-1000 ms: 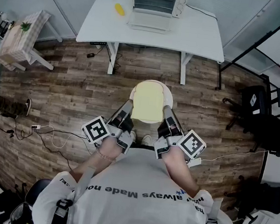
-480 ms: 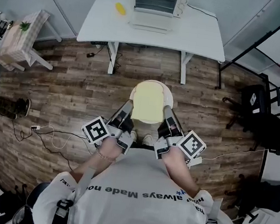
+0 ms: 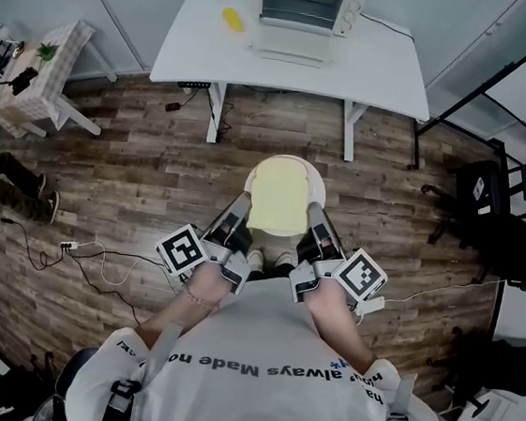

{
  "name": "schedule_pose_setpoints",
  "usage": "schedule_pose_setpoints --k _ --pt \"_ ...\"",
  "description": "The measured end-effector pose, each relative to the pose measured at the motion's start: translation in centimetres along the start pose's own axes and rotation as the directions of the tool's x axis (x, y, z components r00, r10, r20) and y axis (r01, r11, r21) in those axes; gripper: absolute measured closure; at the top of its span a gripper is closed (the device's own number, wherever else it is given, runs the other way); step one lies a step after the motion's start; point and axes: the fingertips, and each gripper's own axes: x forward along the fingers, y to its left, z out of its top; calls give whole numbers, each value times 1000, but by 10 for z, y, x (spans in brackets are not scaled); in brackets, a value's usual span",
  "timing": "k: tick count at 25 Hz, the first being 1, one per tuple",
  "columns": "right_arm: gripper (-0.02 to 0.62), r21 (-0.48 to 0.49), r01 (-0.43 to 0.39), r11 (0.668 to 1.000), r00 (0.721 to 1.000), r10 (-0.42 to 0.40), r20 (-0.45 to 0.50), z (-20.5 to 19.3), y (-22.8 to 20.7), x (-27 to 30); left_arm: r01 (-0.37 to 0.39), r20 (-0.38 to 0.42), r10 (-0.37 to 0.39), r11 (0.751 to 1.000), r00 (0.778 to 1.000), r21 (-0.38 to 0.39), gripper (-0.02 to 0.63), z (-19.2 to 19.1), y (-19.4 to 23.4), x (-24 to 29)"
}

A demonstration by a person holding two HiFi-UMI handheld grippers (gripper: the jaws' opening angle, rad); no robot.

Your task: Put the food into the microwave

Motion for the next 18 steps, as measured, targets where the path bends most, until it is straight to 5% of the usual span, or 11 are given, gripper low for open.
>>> schedule_pose_setpoints --k 11,18 --pt "571 -8 -12 1000 1000 12 11 16 -4 31 -1 2 1 1000 1000 4 589 20 7 28" --pt "569 6 -10 1000 1000 10 22 62 -22 69 -28 -6 29 999 1000 36 589 35 19 87"
